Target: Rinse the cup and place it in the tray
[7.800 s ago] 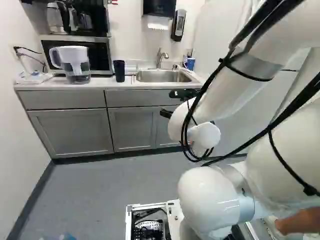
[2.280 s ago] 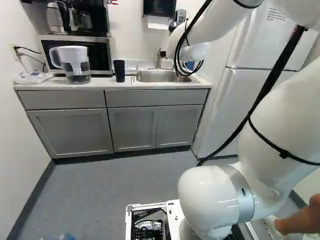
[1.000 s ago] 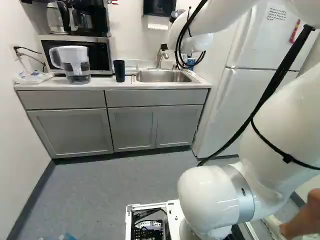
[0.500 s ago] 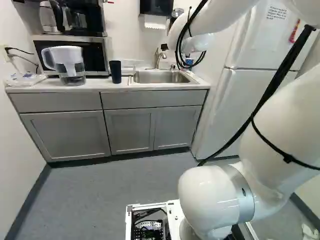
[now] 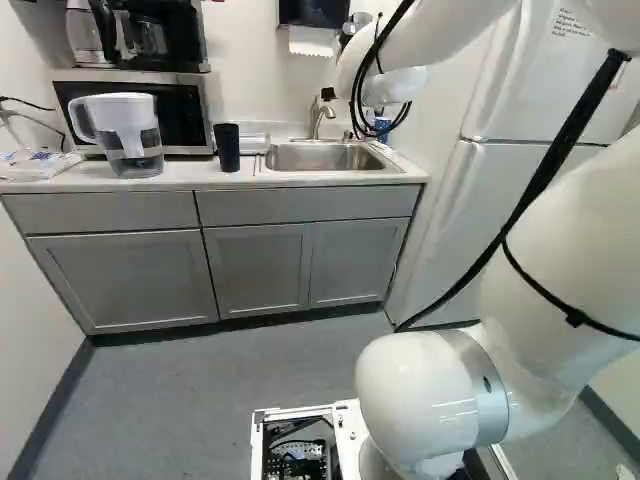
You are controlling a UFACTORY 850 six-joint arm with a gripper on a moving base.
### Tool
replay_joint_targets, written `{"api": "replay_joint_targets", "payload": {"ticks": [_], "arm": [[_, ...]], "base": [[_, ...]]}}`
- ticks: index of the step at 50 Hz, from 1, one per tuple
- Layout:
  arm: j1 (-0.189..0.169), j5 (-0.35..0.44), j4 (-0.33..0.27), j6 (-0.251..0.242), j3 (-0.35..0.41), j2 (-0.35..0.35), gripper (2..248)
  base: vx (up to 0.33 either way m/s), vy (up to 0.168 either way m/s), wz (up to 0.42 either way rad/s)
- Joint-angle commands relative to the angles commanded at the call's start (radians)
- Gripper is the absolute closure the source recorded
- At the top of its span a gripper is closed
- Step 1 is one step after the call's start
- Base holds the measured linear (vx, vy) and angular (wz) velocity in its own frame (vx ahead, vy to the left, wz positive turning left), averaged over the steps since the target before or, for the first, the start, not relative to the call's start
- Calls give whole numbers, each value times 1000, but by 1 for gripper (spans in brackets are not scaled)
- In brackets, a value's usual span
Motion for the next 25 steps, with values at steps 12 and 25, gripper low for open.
{"api": "replay_joint_targets", "payload": {"ticks": [12,25], "arm": [[0,0,0,0,0,0,3],[0,0,0,0,0,0,3]], "base": [[153,-57,8],[176,-58,141]]}}
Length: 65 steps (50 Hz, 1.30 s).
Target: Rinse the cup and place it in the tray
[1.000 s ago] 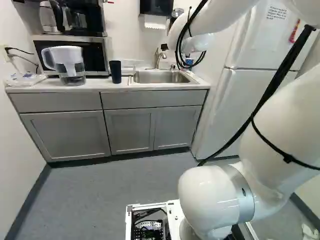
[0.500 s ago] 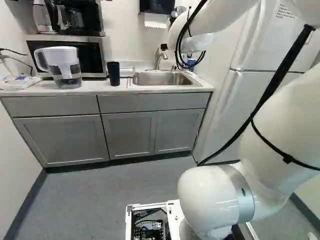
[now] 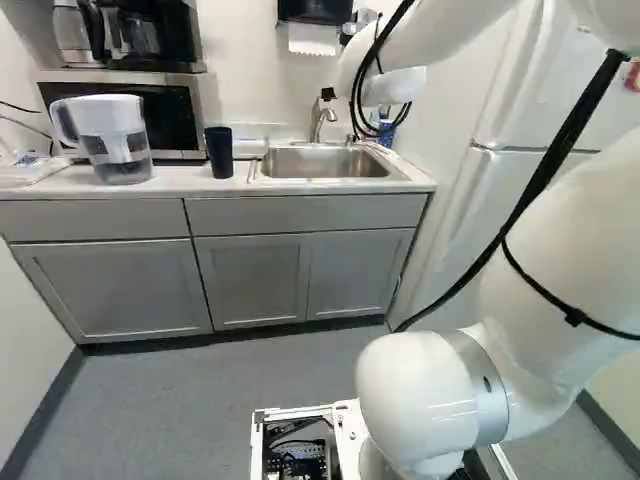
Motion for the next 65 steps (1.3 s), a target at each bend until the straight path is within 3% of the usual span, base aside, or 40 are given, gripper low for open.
{"api": "replay_joint_targets", "payload": {"ticks": [33,65], "arm": [[0,0,0,0,0,0,3],[0,0,0,0,0,0,3]], "base": [[134,-28,335],[89,-94,137]]}}
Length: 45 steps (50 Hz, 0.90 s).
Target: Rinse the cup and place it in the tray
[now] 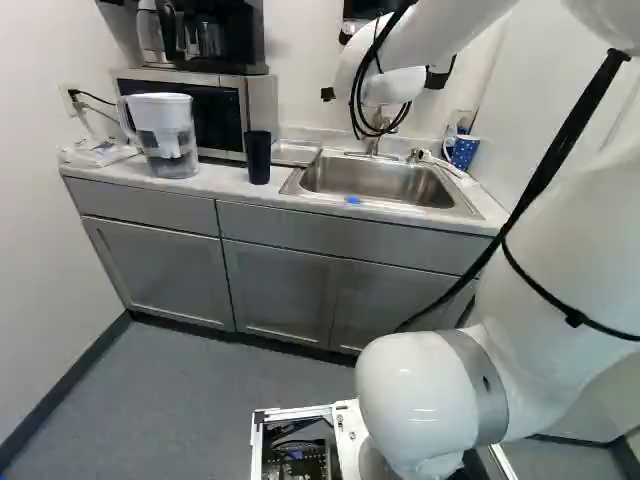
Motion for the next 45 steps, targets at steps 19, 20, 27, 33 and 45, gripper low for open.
{"api": "replay_joint_targets", "payload": {"ticks": [19,20,27,33,45], "arm": [[0,0,0,0,0,0,3],[0,0,0,0,0,0,3],[0,0,0,0,0,0,3],[0,0,0,0,0,0,3],[0,0,0,0,0,0,3]], "base": [[112,-71,-17],[71,11,36],[43,-7,-8],[0,0,0],[0,0,0]]}}
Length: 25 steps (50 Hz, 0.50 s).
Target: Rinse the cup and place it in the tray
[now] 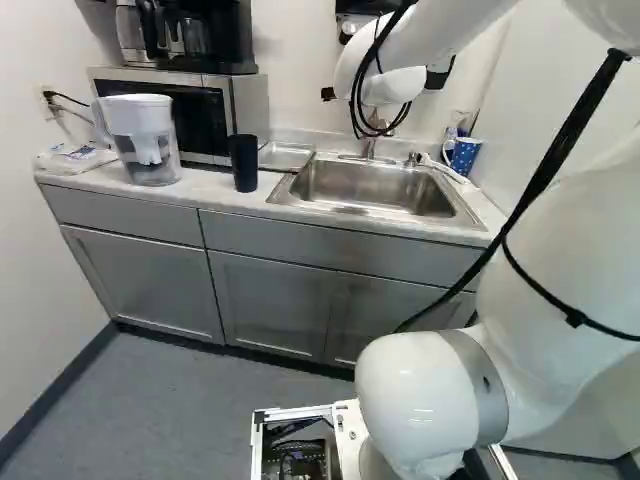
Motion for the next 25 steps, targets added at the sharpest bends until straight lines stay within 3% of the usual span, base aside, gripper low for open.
{"api": "replay_joint_targets", "payload": {"ticks": [25], "arm": [[0,0,0,0,-29,-30,3]], "base": [[0,0,0]]}}
